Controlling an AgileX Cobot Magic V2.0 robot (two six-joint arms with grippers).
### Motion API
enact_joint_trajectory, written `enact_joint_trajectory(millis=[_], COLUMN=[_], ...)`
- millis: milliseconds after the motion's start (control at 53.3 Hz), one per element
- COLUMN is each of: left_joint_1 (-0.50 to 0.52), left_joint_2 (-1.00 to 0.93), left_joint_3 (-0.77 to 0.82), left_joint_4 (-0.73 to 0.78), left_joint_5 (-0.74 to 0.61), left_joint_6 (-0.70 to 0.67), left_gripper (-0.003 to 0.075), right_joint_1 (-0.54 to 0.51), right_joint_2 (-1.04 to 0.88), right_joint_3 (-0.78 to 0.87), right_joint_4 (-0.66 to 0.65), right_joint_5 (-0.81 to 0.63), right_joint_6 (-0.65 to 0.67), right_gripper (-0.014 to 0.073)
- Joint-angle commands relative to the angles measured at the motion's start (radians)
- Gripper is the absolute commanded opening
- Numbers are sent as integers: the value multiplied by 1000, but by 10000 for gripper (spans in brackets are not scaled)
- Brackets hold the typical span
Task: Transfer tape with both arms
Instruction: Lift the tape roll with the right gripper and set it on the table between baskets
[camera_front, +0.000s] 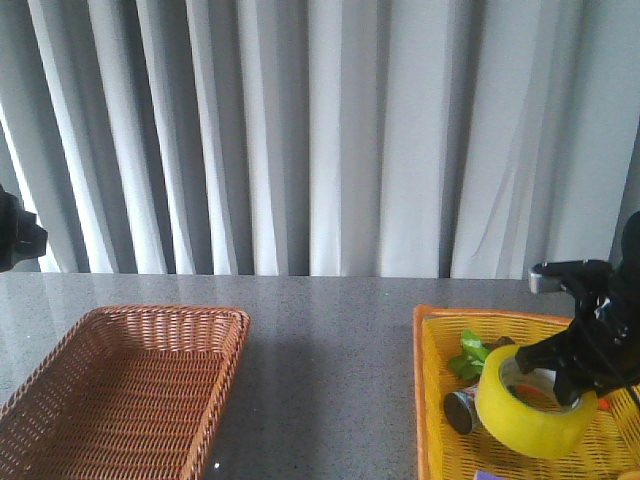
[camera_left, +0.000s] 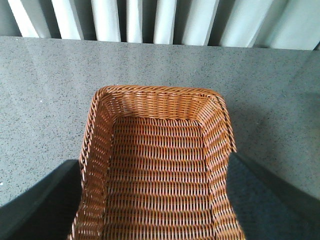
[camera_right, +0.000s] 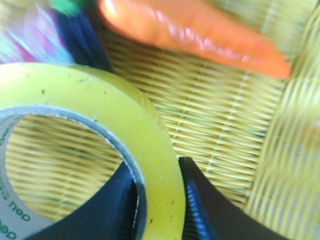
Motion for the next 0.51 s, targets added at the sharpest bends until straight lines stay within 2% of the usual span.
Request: enact_joint_trajectory(millis=[0,169,319,394,488], left_joint_1=[-8,-8,-8,-8,-8], left_joint_2=[-24,-24,-24,-24,-24], left_joint_3=[-34,-34,-34,-34,-34], left_joint_4=[-3,-3,-3,-3,-3], left_joint_5=[-63,-45,-45,-45,-37], left_joint_6=[-5,-5,-5,-5,-5], left_gripper=[576,576,576,576,576], right_joint_1=[-2,-2,13,57,167], right_joint_2=[-119,-202,-229,-218,-186], right_joint_3=[-44,-44,-46,-79,-159], right_joint_4=[21,92,289,319,290], right_joint_5=[-24,-32,-41,-28,-14], right_joint_6=[-14,-82,-199,-230,-228], right_gripper=[-4,-2,-2,-2,-2])
